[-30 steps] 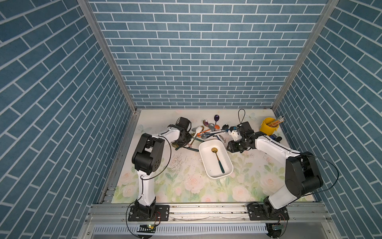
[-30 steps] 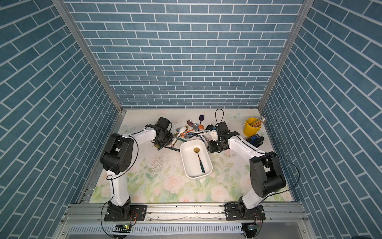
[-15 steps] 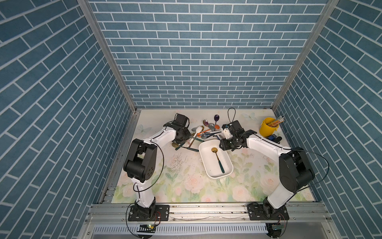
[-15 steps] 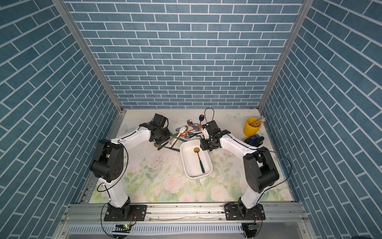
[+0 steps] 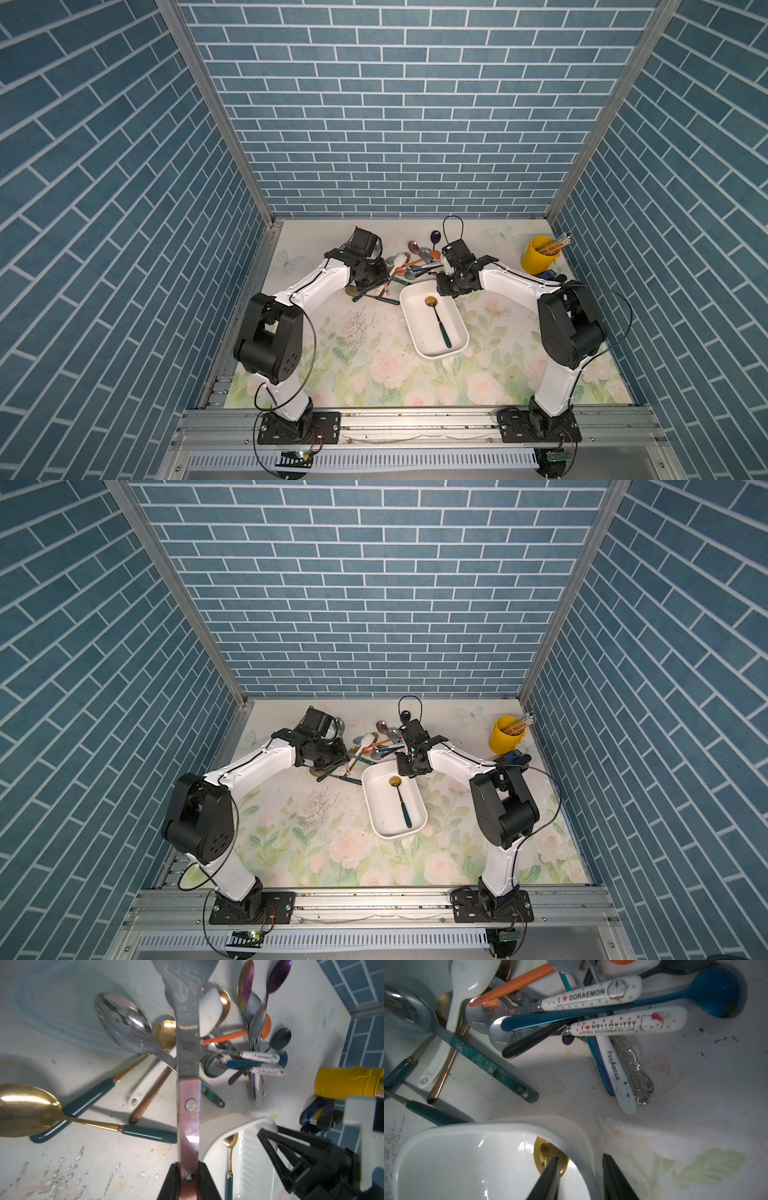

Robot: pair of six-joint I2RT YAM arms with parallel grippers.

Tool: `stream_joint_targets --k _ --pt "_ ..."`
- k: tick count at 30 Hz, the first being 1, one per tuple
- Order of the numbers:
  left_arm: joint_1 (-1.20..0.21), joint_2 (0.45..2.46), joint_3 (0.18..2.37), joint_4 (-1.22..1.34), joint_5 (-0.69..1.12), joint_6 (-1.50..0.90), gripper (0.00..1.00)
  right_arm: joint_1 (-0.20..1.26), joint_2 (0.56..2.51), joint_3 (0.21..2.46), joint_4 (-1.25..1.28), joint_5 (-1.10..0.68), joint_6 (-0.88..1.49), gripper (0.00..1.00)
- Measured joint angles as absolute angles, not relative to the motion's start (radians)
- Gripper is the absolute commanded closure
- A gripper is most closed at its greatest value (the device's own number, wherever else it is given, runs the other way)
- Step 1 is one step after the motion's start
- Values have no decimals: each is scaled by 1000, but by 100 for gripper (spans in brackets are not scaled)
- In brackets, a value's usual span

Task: Put the spoon into the storage box
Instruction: Pick up the spoon from the center of the board, then place the spoon in the storage box.

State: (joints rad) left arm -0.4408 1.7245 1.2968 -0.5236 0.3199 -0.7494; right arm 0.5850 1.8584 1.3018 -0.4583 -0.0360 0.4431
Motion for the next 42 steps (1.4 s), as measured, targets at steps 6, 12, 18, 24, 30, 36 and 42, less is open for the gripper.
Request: stream_joint_targets --k 6,12,18,24,30,36,42 --pt "-500 1724 1319 -566 376 -710 94 599 1899 1351 -468 -3 522 81" --pt "-538 1725 1336 -583 407 -689 94 607 1903 1351 -459 6 631 86" --pt "-590 1748 1340 -598 434 -656 94 626 1904 1351 -452 14 658 77" --pt "-618 1797 1348 -648 446 -582 94 631 1904 1351 -451 11 646 71" --pt "-648 1803 1342 -690 447 -501 93 630 1897 1351 -456 11 621 69" --pt "-678 1853 1340 -703 444 -450 93 631 1871 1351 -461 11 599 65" --pt "-700 1953 1348 -721 420 -429 92 631 1829 1351 -474 17 593 64"
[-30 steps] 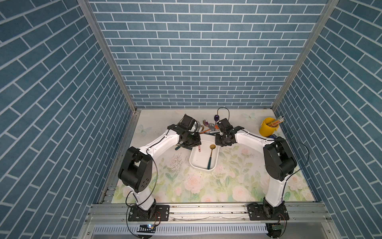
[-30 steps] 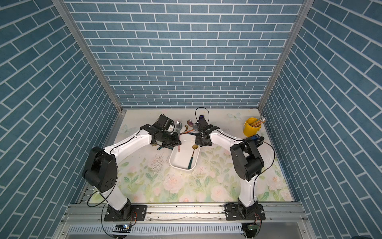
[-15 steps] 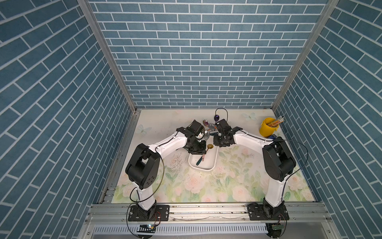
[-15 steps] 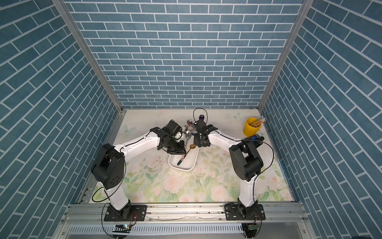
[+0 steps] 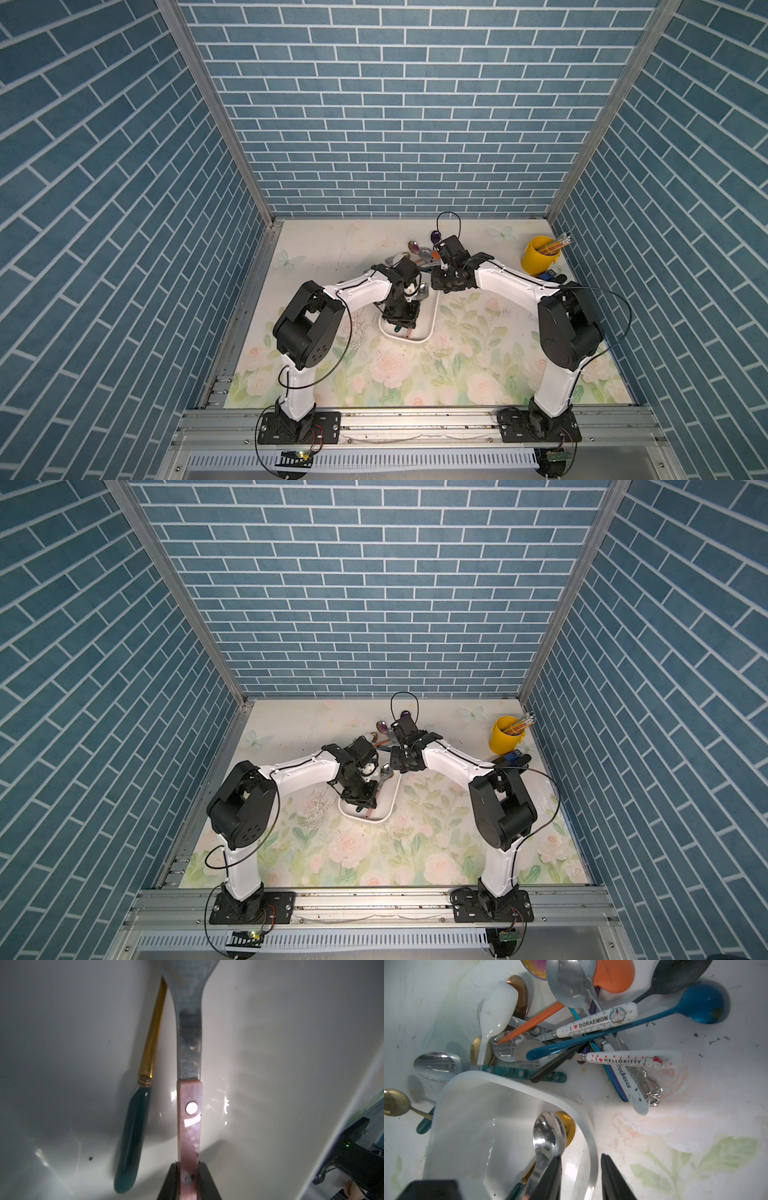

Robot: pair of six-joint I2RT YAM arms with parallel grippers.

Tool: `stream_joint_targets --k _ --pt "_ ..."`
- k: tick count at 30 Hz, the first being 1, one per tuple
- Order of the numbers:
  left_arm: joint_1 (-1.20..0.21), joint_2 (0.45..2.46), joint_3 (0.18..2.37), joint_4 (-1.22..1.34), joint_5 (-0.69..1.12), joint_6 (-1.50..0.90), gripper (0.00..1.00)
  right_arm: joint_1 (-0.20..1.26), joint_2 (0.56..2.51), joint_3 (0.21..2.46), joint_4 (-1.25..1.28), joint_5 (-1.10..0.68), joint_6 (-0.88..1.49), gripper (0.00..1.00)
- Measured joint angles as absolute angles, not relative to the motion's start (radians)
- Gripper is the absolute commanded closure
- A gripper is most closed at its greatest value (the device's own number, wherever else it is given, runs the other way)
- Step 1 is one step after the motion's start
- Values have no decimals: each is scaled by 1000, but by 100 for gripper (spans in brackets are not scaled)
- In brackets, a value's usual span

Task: Put the spoon into the storage box
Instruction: Place the spoon in the storage box.

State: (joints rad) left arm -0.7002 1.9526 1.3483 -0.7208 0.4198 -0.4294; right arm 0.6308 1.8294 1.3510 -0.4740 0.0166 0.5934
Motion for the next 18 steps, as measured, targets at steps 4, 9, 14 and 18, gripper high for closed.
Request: stream_joint_targets --k 4,9,14,18 --pt "-707 1964 1350 -715 415 -432 89 631 1812 1351 -480 17 593 64" --pt "-711 1964 1358 -721 411 -438 78 631 1812 1349 -487 11 586 64" --pt "-713 1960 1365 -720 409 -458 59 631 1812 1343 -494 10 576 62" --pt "-714 1932 1380 -715 409 -476 52 631 1814 1341 -498 4 575 61"
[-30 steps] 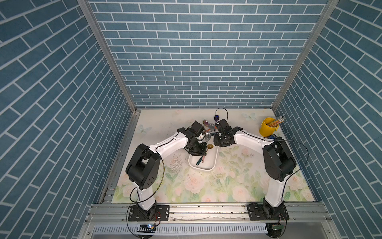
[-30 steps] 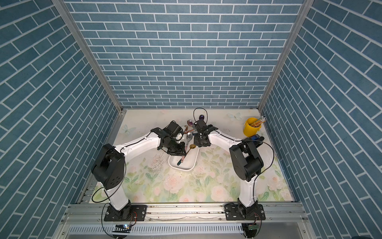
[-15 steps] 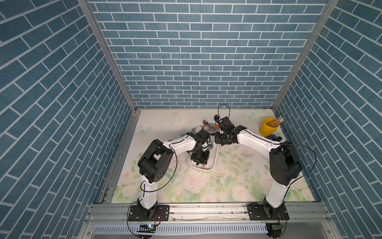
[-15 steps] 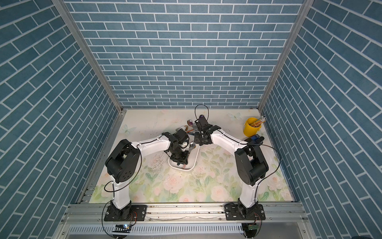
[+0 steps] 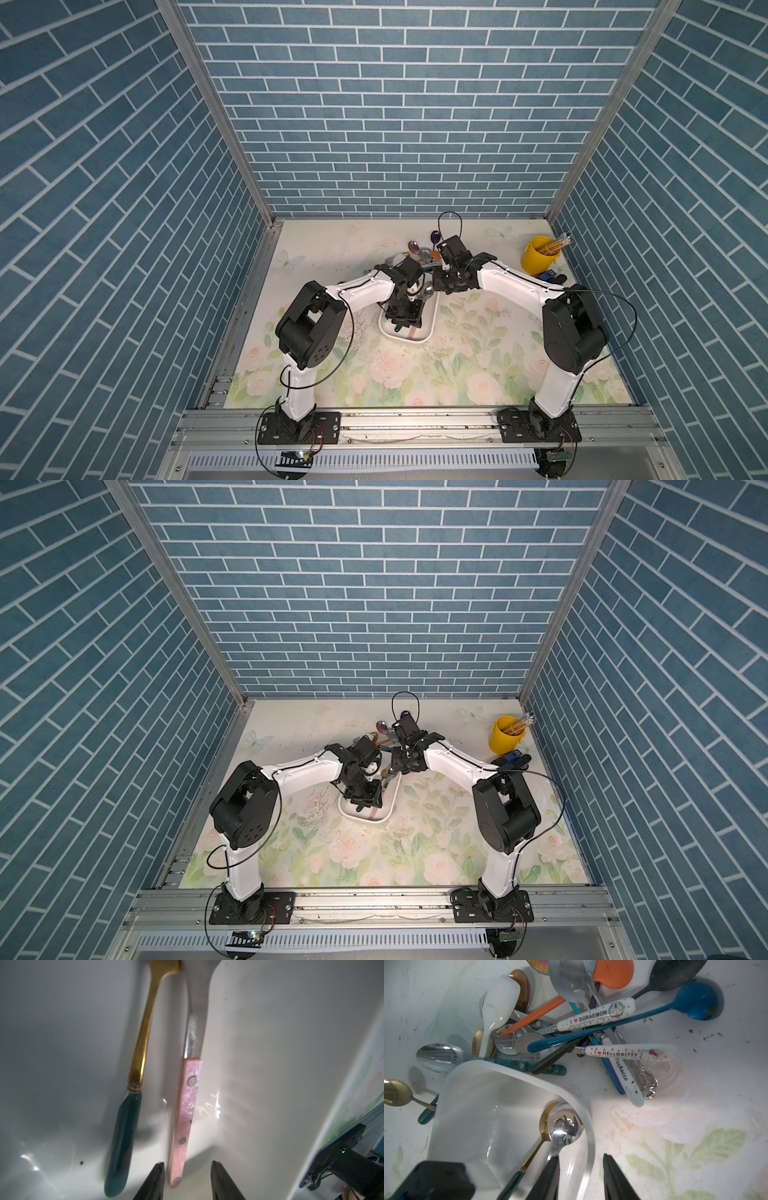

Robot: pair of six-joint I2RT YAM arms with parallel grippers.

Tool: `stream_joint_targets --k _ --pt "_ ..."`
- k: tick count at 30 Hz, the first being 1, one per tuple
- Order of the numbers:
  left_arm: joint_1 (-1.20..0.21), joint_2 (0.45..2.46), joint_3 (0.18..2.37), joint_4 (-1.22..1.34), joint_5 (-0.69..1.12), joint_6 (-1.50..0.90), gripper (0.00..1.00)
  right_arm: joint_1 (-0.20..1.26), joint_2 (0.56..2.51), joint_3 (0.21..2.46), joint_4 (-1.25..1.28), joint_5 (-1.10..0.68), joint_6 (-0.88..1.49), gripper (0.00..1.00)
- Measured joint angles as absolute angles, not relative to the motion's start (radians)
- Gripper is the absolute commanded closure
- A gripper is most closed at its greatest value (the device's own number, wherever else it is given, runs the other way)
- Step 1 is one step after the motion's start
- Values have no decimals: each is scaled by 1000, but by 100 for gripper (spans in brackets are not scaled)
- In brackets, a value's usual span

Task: Put the spoon into the storage box
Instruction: Place the spoon in the storage box, then adjust the storage box at the center of the board.

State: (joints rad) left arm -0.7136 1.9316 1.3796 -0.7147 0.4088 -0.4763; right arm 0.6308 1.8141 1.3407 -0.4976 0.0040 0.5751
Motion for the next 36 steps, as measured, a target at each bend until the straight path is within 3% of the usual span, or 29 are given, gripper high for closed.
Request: stream_joint_targets --k 6,14,19,28,32,36 --pt "-713 1841 1405 -691 388 -512 41 631 1821 1333 -498 -9 575 60" --pt "-634 1739 1409 -671 337 -555 36 631 1856 1327 -501 -33 565 62" --pt "-516 1696 1397 -649 303 -593 31 632 1906 1332 -518 -54 526 68" --pt "-347 1650 1191 -536 300 -745 31 633 1917 1344 -534 -69 467 84" --pt "-336 1654 1151 -499 300 -811 30 633 1917 1346 -552 -67 432 82" --pt "-334 1673 1145 -448 301 -879 31 633 1917 1348 -564 -64 397 72"
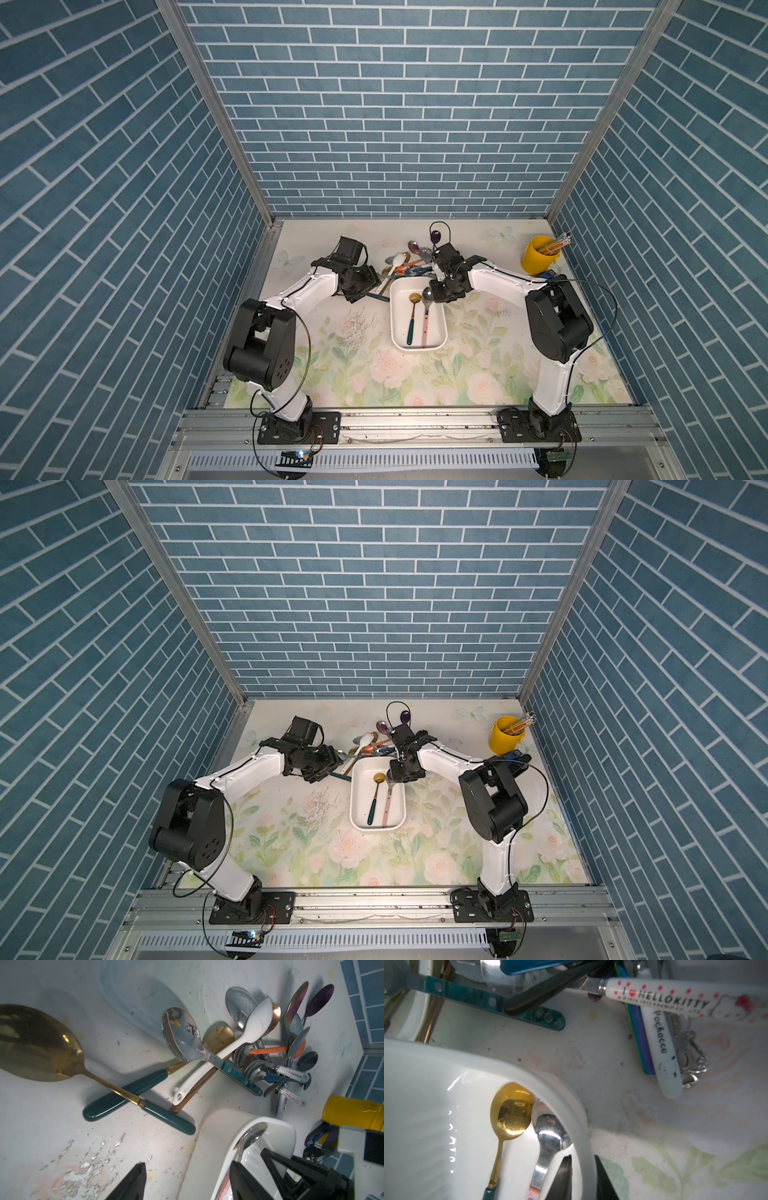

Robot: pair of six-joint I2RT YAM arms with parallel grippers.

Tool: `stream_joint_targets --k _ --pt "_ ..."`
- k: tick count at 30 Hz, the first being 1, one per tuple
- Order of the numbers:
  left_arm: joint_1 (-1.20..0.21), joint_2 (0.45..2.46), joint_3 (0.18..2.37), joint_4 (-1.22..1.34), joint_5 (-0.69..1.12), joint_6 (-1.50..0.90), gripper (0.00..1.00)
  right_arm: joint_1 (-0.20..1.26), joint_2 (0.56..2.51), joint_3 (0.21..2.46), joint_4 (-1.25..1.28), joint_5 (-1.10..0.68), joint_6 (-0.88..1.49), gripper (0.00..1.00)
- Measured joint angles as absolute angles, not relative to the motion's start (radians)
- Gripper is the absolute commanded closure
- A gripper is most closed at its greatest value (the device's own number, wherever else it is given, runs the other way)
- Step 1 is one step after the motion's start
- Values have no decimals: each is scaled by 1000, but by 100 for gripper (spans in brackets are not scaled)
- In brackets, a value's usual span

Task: Put the spoon into the storage box
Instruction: Adjust the storage box at the center of the board.

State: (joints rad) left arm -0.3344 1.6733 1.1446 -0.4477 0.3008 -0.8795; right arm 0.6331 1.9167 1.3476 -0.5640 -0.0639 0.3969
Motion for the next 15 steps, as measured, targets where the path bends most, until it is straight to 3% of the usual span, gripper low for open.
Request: stream_joint_targets --k 15 --pt "-332 1777 1140 -413 220 -1077 32 617 1818 1381 -612 -49 350 62"
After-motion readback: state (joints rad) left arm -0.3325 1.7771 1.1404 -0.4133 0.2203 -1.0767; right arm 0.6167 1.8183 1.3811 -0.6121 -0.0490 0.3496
